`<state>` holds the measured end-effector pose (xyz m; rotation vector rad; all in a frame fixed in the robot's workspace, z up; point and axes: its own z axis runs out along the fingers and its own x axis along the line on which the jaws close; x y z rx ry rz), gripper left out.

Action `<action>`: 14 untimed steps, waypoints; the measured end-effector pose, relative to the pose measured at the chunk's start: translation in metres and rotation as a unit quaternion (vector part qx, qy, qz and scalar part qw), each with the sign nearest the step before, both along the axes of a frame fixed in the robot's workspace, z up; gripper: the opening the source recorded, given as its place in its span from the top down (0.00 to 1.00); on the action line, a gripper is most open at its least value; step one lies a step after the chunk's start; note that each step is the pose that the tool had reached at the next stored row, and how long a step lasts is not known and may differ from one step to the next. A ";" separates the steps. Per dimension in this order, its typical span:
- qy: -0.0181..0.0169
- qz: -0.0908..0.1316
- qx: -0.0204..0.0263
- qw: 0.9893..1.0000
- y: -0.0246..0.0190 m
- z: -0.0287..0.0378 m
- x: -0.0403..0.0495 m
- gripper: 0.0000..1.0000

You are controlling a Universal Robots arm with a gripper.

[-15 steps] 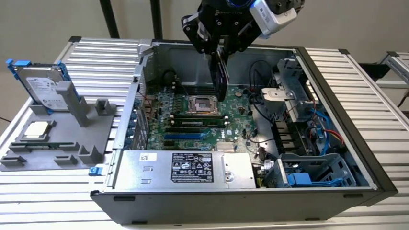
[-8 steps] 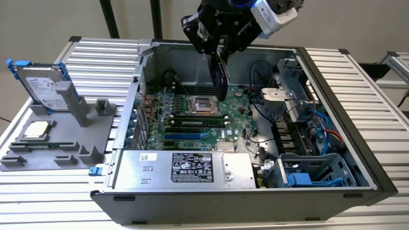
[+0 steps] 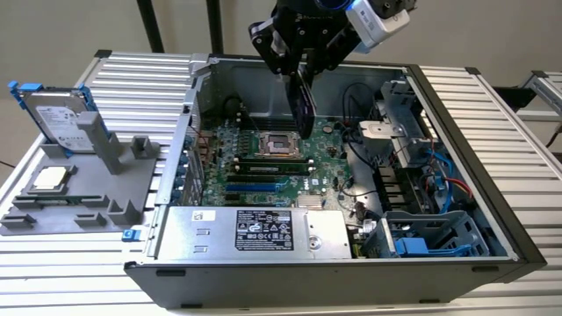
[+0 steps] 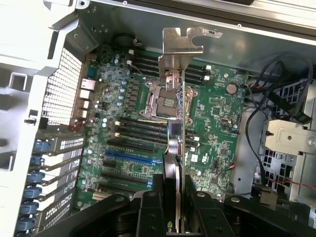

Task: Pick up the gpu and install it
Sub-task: 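Insert the gpu into the slot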

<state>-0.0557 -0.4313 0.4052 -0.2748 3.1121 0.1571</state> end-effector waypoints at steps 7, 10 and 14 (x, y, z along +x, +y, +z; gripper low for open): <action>0.000 0.014 0.000 1.000 0.0000 0.0000 0.0000 1.00; 0.000 0.020 0.000 1.000 0.0000 0.0000 0.0000 1.00; 0.000 0.027 0.000 1.000 0.0000 -0.0001 0.0000 1.00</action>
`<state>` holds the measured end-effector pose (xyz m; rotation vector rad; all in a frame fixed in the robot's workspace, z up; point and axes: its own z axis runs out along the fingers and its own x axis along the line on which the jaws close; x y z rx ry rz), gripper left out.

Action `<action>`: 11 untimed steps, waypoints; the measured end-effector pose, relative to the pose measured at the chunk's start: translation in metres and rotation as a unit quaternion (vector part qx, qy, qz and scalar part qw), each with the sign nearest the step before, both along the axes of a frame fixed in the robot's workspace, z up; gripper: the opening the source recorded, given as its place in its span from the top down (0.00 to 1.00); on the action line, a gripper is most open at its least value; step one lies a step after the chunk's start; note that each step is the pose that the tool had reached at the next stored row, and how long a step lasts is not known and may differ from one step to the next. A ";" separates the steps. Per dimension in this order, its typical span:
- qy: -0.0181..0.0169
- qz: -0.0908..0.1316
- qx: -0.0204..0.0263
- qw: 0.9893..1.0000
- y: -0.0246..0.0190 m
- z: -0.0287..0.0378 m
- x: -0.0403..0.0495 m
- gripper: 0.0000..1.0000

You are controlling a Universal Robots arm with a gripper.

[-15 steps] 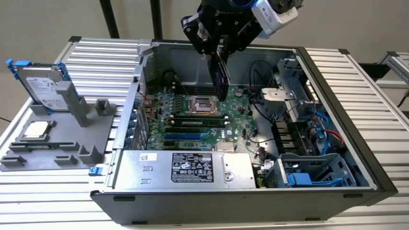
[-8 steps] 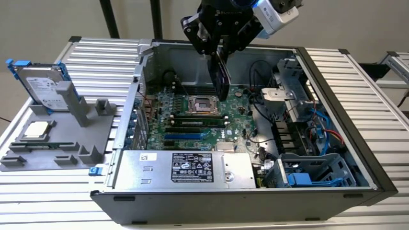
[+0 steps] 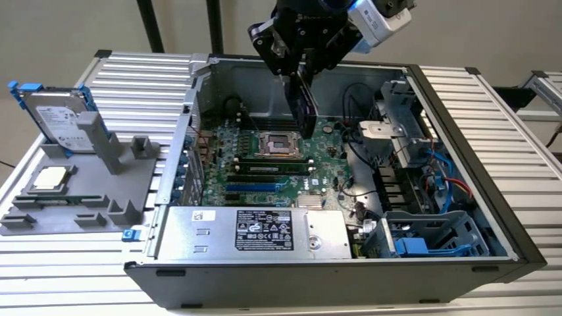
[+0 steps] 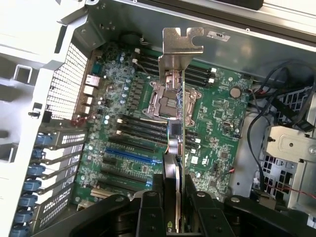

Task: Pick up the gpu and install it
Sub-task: 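Insert the gpu into the slot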

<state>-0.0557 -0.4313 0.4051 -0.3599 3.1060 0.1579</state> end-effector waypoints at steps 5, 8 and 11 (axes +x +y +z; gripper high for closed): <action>0.000 0.009 0.000 1.000 0.0000 0.0000 0.0000 1.00; 0.000 0.015 0.000 1.000 0.0000 0.0000 0.0000 1.00; 0.000 0.020 0.000 1.000 0.0000 0.0000 0.0000 1.00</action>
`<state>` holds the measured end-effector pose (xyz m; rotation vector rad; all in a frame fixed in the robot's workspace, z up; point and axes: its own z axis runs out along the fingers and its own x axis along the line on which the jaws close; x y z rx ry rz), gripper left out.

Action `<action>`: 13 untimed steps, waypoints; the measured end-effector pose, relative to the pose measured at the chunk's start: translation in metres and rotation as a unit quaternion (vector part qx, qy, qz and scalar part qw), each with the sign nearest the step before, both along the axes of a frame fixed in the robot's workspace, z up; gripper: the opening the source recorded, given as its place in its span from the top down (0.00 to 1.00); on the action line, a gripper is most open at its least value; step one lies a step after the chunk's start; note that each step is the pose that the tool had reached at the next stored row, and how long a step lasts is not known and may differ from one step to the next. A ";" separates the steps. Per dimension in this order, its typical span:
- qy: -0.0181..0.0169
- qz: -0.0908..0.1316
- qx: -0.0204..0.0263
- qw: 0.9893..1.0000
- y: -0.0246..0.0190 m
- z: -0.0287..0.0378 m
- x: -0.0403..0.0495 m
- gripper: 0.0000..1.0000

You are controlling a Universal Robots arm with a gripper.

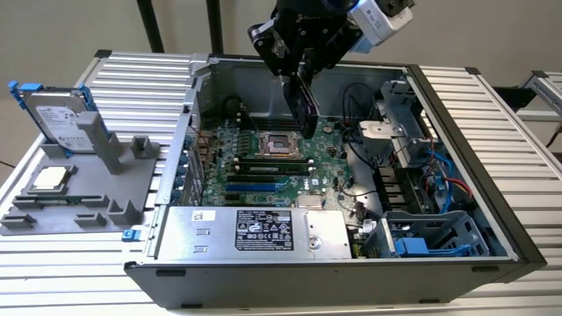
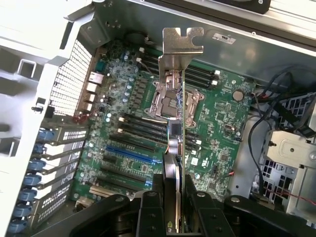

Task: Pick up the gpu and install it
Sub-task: 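Insert the gpu into the slot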

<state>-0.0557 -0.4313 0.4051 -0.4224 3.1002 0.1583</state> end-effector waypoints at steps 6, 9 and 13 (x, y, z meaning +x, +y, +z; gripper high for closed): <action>0.000 0.011 0.000 1.000 0.0000 0.0000 0.0000 1.00; 0.000 0.017 0.000 1.000 0.0000 0.0000 0.0000 1.00; 0.000 0.024 0.000 1.000 0.0000 0.0000 0.0000 1.00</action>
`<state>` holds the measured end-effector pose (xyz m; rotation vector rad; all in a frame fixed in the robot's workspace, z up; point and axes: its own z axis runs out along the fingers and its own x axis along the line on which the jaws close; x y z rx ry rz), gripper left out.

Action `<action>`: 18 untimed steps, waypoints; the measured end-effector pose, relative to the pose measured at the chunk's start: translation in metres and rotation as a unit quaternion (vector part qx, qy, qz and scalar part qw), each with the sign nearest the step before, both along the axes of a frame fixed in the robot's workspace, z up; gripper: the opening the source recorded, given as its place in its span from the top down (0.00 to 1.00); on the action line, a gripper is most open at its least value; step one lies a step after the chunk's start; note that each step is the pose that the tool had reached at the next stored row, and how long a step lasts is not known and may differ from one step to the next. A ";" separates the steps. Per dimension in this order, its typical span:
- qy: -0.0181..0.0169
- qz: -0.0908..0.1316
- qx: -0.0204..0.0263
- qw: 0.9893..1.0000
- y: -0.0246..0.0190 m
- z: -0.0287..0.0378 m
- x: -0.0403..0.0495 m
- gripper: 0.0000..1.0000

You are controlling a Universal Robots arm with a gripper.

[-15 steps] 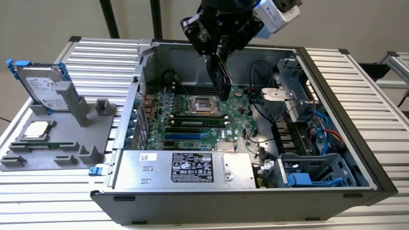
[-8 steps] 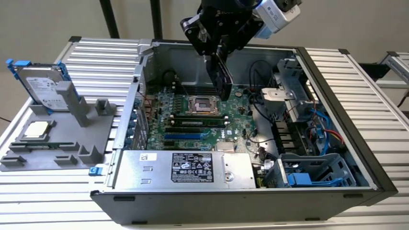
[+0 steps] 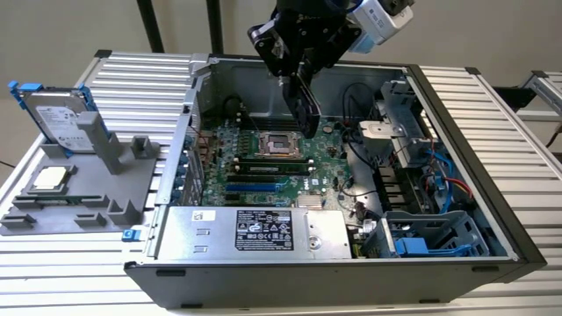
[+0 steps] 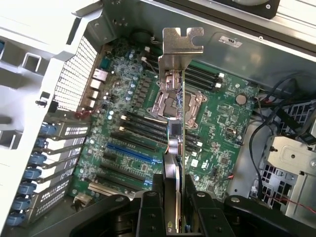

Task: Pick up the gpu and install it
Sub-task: 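Insert the gpu into the slot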

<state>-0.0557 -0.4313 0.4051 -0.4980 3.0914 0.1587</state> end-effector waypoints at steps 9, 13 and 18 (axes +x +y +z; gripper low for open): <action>0.000 0.019 0.000 1.000 0.0000 0.0000 0.0000 1.00; 0.000 0.028 0.000 1.000 0.0000 0.0000 0.0000 1.00; 0.000 0.039 0.000 0.999 0.0000 0.0000 0.0000 1.00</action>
